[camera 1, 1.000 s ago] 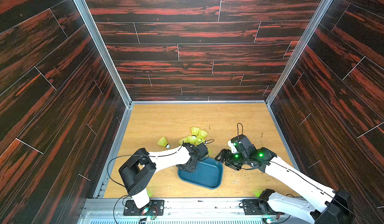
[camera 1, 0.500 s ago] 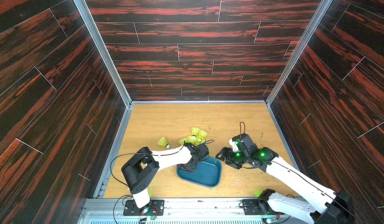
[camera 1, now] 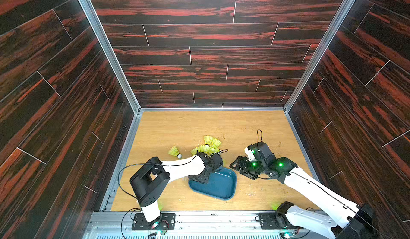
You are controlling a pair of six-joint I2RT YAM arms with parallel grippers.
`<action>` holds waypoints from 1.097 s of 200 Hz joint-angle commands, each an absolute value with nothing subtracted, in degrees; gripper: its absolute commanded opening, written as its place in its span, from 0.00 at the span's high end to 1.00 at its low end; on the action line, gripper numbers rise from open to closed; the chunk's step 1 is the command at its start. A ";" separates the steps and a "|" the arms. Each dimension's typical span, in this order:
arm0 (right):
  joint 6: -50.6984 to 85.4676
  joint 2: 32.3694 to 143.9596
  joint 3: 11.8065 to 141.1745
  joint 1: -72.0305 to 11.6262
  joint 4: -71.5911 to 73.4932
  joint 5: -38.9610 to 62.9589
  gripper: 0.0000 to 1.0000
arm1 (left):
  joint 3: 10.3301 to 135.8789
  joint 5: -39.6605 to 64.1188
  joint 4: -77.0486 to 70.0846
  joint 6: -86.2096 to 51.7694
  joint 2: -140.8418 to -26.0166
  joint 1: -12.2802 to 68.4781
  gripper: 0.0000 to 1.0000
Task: Put the shuttlecocks into the storage box
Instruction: Place the shuttlecock in the storage box.
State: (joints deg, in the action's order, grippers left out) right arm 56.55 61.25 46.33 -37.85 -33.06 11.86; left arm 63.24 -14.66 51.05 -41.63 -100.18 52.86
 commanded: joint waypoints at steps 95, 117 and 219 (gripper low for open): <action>57.70 59.30 44.83 -37.60 -31.39 13.25 0.25 | 63.93 -13.92 53.01 -45.09 -93.70 53.09 0.47; 57.74 59.07 44.65 -37.62 -31.47 13.19 0.25 | 63.68 -13.51 52.77 -45.09 -93.42 53.09 0.47; 58.26 57.83 45.50 -37.45 -35.59 6.78 0.28 | 65.10 -12.67 52.01 -42.73 -88.23 53.79 0.40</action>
State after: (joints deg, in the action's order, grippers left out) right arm 57.67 58.70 44.82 -37.80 -32.73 10.57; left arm 63.24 -13.10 51.05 -43.75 -91.48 53.58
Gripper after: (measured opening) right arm 0.726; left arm 0.592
